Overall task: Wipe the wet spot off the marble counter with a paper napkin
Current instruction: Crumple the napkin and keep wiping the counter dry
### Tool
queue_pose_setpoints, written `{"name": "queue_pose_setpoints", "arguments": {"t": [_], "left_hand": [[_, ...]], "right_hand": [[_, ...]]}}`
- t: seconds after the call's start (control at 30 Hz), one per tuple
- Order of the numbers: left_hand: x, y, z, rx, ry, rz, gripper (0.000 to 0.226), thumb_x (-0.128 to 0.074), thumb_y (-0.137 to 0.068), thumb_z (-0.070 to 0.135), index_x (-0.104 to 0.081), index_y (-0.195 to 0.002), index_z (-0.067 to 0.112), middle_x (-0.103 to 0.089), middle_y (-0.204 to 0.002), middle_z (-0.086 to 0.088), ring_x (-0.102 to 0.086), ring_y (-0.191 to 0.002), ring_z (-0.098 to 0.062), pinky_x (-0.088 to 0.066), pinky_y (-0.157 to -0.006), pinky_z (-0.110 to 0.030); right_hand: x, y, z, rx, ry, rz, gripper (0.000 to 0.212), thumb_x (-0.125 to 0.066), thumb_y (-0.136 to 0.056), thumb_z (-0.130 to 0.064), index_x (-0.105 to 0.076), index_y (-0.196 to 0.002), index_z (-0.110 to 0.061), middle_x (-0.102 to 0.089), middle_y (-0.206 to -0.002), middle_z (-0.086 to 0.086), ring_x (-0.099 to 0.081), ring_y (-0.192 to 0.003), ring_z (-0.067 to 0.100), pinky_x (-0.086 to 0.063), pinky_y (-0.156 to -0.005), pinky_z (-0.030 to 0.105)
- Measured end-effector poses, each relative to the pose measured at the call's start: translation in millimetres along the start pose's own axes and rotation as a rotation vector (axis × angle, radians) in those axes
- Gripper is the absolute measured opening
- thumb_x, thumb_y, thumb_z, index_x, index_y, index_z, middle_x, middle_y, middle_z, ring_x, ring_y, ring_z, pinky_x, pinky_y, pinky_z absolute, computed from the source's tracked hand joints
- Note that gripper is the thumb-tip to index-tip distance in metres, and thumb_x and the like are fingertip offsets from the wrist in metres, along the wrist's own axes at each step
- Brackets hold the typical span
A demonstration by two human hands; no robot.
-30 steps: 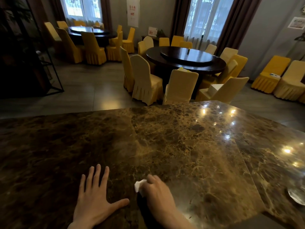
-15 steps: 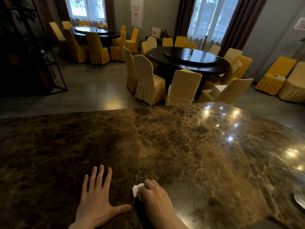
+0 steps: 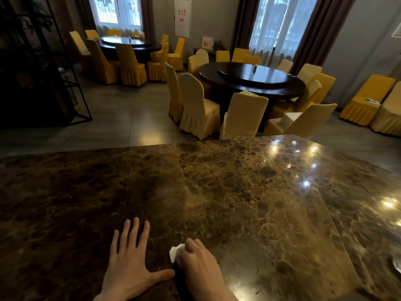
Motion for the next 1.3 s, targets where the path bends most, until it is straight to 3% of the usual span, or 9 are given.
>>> {"name": "queue_pose_setpoints", "arguments": {"t": [0.1,0.27,0.37,0.5,0.7,0.83,0.97,1.17,1.3], "left_hand": [[1.1,-0.2,-0.2,0.006,-0.030,-0.019,0.152,-0.020,-0.039,0.116,0.032,-0.150,0.027,0.041,-0.160,-0.001,0.042,-0.144,-0.023,0.019,-0.124,-0.052],[1.8,2.5,1.1,-0.002,-0.010,0.001,0.150,-0.024,-0.041,0.116,0.029,-0.153,0.029,0.040,-0.160,0.001,0.043,-0.143,-0.021,0.021,-0.123,-0.051],[0.7,3.6,0.0,-0.006,-0.030,0.015,0.149,-0.020,-0.043,0.116,0.027,-0.154,0.028,0.038,-0.161,0.000,0.042,-0.145,-0.021,0.018,-0.125,-0.052],[0.0,3.6,-0.3,-0.016,-0.022,0.036,0.149,-0.019,-0.043,0.115,0.023,-0.156,0.027,0.034,-0.163,-0.001,0.039,-0.147,-0.022,0.015,-0.126,-0.053],[-2.8,2.8,-2.4,-0.021,-0.025,0.048,0.148,-0.020,-0.045,0.115,0.022,-0.156,0.027,0.033,-0.164,-0.002,0.037,-0.147,-0.022,0.014,-0.126,-0.053],[-3.6,3.2,-1.2,-0.016,-0.014,0.050,0.148,-0.021,-0.045,0.115,0.022,-0.156,0.027,0.033,-0.164,-0.002,0.038,-0.147,-0.023,0.015,-0.126,-0.053],[-4.1,2.9,-1.6,-0.013,-0.030,0.042,0.149,-0.019,-0.044,0.115,0.023,-0.156,0.027,0.033,-0.164,-0.002,0.037,-0.147,-0.024,0.015,-0.125,-0.054],[-6.4,-0.5,-3.5,-0.024,-0.046,0.031,0.149,-0.018,-0.044,0.115,0.023,-0.156,0.025,0.033,-0.164,-0.005,0.037,-0.148,-0.025,0.013,-0.126,-0.055],[-5.4,-0.1,-3.6,-0.026,-0.059,0.012,0.150,-0.016,-0.043,0.115,0.025,-0.155,0.025,0.036,-0.163,-0.004,0.038,-0.147,-0.025,0.014,-0.126,-0.054]], "right_hand": [[14.5,6.3,26.1,0.006,-0.016,0.013,0.018,-0.078,-0.070,-0.030,-0.062,-0.070,-0.021,-0.047,-0.080,-0.009,-0.051,-0.075,0.015,-0.032,-0.048,0.024],[51.2,7.5,113.8,-0.460,0.062,0.254,0.014,-0.074,-0.079,-0.012,-0.071,-0.067,-0.019,-0.047,-0.073,-0.006,-0.046,-0.071,0.016,-0.035,-0.053,0.027],[47.3,3.3,105.1,-0.535,0.094,0.249,0.011,-0.073,-0.077,-0.003,-0.072,-0.072,-0.013,-0.053,-0.078,0.000,-0.049,-0.077,0.021,-0.038,-0.055,0.029],[27.6,1.2,40.3,-0.290,0.048,0.171,0.010,-0.071,-0.081,-0.010,-0.071,-0.090,-0.015,-0.059,-0.095,0.000,-0.049,-0.088,0.019,-0.043,-0.064,0.027],[22.0,41.9,3.4,0.121,0.024,0.022,0.010,-0.067,-0.083,-0.029,-0.066,-0.092,-0.025,-0.056,-0.090,-0.007,-0.048,-0.083,0.016,-0.047,-0.067,0.029],[55.5,54.5,82.9,-0.219,0.095,0.199,0.005,-0.072,-0.078,-0.020,-0.072,-0.076,-0.024,-0.053,-0.078,-0.005,-0.049,-0.076,0.019,-0.043,-0.060,0.033],[60.6,44.9,118.5,-0.547,0.061,0.268,0.012,-0.070,-0.081,-0.011,-0.077,-0.082,-0.020,-0.053,-0.080,-0.003,-0.050,-0.081,0.021,-0.040,-0.060,0.032],[7.1,28.2,-2.6,-0.062,-0.111,0.109,0.011,-0.073,-0.081,-0.030,-0.071,-0.091,-0.028,-0.054,-0.088,-0.009,-0.047,-0.086,0.011,-0.035,-0.062,0.020],[19.5,29.3,20.3,0.024,-0.024,0.072,0.015,-0.071,-0.083,-0.032,-0.069,-0.098,-0.033,-0.052,-0.090,-0.009,-0.046,-0.085,0.014,-0.035,-0.062,0.023]]}}
Point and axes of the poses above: each hand's wrist, its own y-axis away from the middle knuckle, its own x-axis out of the back of the hand, z = x × y, the point moved 5 cm from there along -y, towards the middle knuckle
